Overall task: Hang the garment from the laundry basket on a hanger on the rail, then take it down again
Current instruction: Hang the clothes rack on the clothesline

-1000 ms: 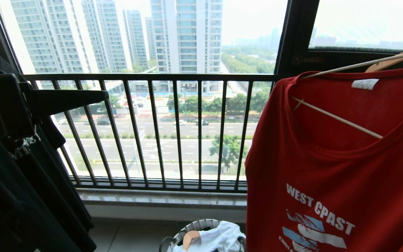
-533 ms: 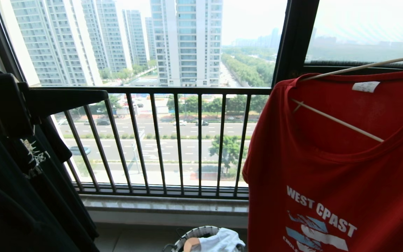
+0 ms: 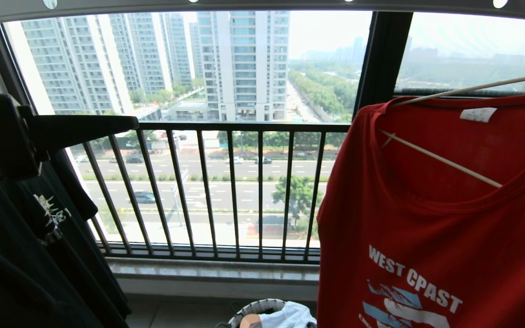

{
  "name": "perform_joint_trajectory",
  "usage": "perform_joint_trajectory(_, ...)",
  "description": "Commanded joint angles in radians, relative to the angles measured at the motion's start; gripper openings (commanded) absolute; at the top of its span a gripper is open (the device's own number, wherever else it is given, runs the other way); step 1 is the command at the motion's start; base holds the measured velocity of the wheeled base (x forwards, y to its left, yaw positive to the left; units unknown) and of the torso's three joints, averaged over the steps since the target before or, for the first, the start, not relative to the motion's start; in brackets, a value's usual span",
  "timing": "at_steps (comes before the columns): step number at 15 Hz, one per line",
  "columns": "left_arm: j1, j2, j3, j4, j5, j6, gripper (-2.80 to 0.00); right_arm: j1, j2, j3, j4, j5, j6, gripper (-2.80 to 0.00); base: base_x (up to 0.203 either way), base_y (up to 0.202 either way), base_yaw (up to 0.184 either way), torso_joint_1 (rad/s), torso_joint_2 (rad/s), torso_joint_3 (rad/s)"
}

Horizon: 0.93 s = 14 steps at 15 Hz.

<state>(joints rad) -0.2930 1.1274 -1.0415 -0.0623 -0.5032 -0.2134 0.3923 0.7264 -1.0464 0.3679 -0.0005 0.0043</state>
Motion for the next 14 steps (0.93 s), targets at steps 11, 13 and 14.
perform_joint_trajectory(11, 0.005, -0.006, -0.002, -0.001, -0.003, -0.001, -2.8, 0.0, -0.002, -0.003, 0.0, 0.011, -0.006, -2.8, 0.0, 0.0, 0.0, 0.0, 0.0, 0.0)
perform_joint_trajectory(13, 0.005, -0.005, -0.002, -0.001, -0.003, -0.001, -2.8, 0.0, -0.002, -0.003, -0.001, 0.019, -0.006, -2.8, 0.0, 0.0, 0.0, 0.0, 0.0, 0.0)
perform_joint_trajectory(14, 0.005, -0.005, -0.002, -0.001, -0.003, -0.001, -2.8, 0.0, -0.004, -0.003, -0.001, 0.025, -0.006, -2.8, 0.0, 0.0, 0.0, 0.0, 0.0, 0.0)
